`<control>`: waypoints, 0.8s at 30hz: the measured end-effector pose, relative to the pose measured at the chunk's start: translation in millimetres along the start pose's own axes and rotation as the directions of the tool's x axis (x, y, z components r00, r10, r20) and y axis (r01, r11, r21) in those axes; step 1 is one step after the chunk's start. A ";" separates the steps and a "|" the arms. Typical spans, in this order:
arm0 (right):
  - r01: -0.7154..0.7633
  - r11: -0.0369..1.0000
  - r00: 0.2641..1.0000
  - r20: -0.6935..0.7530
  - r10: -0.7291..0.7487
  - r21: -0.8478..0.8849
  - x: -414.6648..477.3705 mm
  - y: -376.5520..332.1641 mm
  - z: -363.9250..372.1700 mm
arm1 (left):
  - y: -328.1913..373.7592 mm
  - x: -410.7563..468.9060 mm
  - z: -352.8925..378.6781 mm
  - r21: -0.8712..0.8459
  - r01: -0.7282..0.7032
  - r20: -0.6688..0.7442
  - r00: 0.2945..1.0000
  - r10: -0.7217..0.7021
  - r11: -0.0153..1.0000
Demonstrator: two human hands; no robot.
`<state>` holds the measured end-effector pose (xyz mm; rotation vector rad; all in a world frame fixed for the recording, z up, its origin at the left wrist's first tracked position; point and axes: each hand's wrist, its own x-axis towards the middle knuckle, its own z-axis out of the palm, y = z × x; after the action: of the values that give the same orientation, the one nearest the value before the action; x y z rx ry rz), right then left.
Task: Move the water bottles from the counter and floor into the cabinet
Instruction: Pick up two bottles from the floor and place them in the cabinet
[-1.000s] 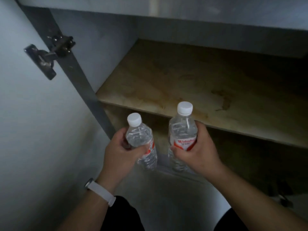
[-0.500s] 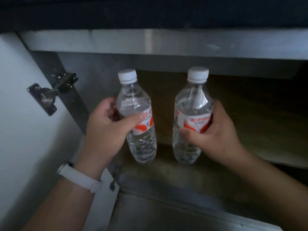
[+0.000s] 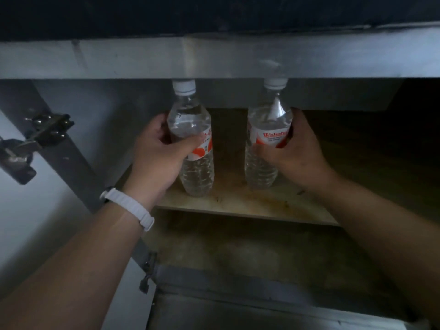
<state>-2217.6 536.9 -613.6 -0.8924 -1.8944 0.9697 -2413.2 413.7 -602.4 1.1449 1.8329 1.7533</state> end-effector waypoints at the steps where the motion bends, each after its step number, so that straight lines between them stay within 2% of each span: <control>1: -0.009 1.000 1.000 -0.002 0.009 0.004 1.6 3.6 -0.3 | -2.0 1.0 -0.2 0.006 -0.008 -0.002 1.000 0.008 1.000; 6: -0.054 0.995 0.998 0.016 0.053 0.080 9.9 19.7 1.4 | -18.4 1.5 -3.3 0.032 -0.025 -0.030 0.999 0.026 0.999; 9: -0.068 0.994 0.996 0.066 0.063 0.082 4.9 30.4 8.1 | -30.9 -4.1 1.4 0.115 -0.027 -0.019 0.999 0.030 0.993; 13: -0.060 0.996 0.996 0.070 0.055 0.073 -0.3 40.5 11.6 | -53.7 -15.7 7.7 0.201 0.083 0.012 0.996 -0.087 0.976; 18: -0.030 0.999 0.997 0.077 0.032 -0.033 -2.6 46.9 17.4 | -68.5 -21.7 14.5 0.178 0.148 -0.025 0.989 -0.146 0.973; 24: 0.058 0.997 0.995 0.090 -0.053 -0.059 23.7 41.9 26.0 | -66.0 8.1 17.8 0.131 0.175 -0.033 0.985 -0.172 0.976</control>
<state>-2241.3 568.4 -651.6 -0.8403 -2.0229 0.9353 -2425.1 437.8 -665.8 0.9825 2.0231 1.5728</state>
